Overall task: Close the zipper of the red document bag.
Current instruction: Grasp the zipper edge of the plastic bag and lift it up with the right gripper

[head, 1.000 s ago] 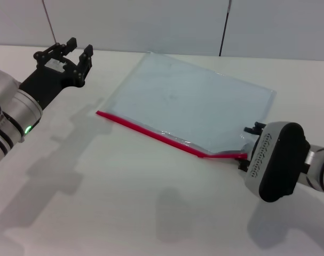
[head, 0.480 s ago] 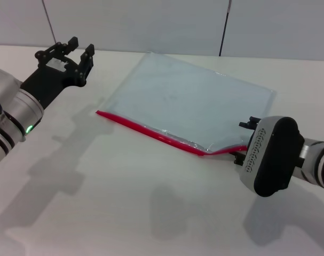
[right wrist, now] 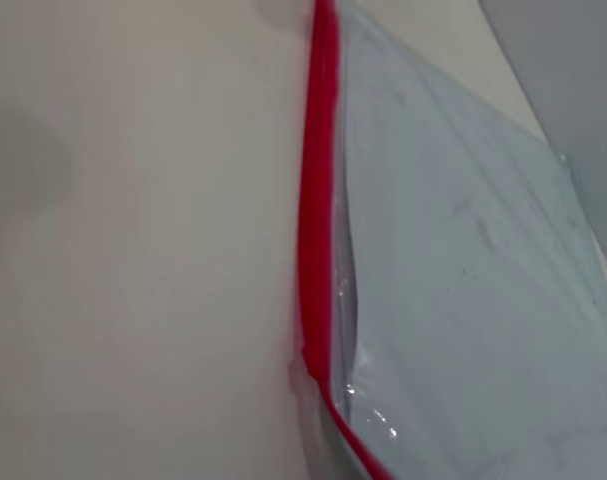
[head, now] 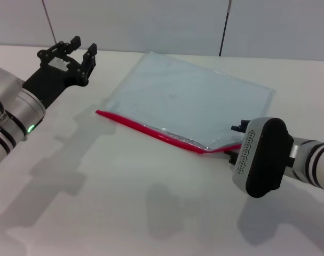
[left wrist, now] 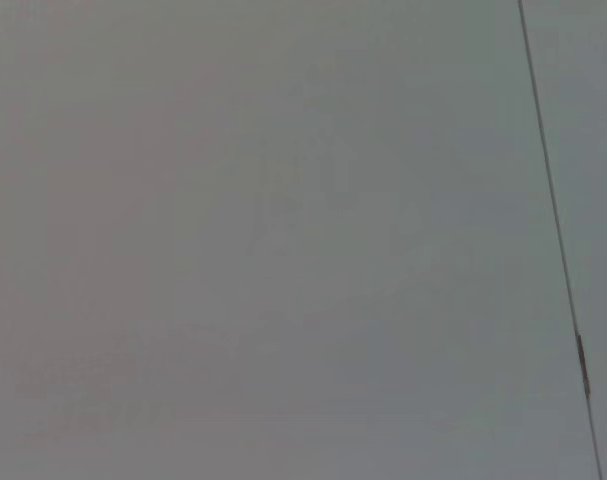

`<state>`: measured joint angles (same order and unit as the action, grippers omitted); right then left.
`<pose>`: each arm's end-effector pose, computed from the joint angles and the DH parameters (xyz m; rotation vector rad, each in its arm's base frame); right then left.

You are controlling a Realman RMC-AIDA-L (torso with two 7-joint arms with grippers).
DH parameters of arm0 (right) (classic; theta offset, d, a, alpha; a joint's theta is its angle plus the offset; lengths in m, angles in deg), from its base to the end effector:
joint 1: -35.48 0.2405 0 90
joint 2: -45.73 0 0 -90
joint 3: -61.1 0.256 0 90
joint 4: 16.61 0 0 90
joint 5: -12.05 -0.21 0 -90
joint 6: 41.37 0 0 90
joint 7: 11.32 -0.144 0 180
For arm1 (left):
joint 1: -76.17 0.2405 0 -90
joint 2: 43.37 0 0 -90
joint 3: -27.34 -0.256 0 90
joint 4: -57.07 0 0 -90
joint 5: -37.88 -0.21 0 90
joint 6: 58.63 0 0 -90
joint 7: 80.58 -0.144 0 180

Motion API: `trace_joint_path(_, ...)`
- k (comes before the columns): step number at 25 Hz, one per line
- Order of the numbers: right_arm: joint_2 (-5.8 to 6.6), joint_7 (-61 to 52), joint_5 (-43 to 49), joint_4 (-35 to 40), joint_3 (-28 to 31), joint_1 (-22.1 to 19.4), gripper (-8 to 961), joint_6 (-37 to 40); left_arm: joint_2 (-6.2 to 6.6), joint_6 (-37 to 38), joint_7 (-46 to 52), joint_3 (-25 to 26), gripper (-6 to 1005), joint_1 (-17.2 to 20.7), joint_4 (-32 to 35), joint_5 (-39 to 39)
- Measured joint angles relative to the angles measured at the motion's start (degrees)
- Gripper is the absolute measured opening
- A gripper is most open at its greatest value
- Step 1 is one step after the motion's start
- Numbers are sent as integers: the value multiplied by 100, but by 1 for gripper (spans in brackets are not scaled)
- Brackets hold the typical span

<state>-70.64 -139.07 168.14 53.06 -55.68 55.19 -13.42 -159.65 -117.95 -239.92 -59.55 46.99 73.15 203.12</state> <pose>0.2132 0.3428 -0.0918 -2.4337 -0.2149 -0.3900 -0.2845 0.3822 0.0024 -1.8727 -0.3376 -0.7231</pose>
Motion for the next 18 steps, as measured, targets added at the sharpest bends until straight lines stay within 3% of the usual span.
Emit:
trace_joint_path(6,1,-7,1,-6,-5,16,520,0,0,0,0,-3,385,0,0,-5)
trace_joint_path(11,-3,-273,35,6,34,49,280,1,0,-1,0,-3,385,-4,1,-11)
trace_joint_path(18,4,-484,45,117,82,35,205,39,0,1,0,-3,385,4,0,-19)
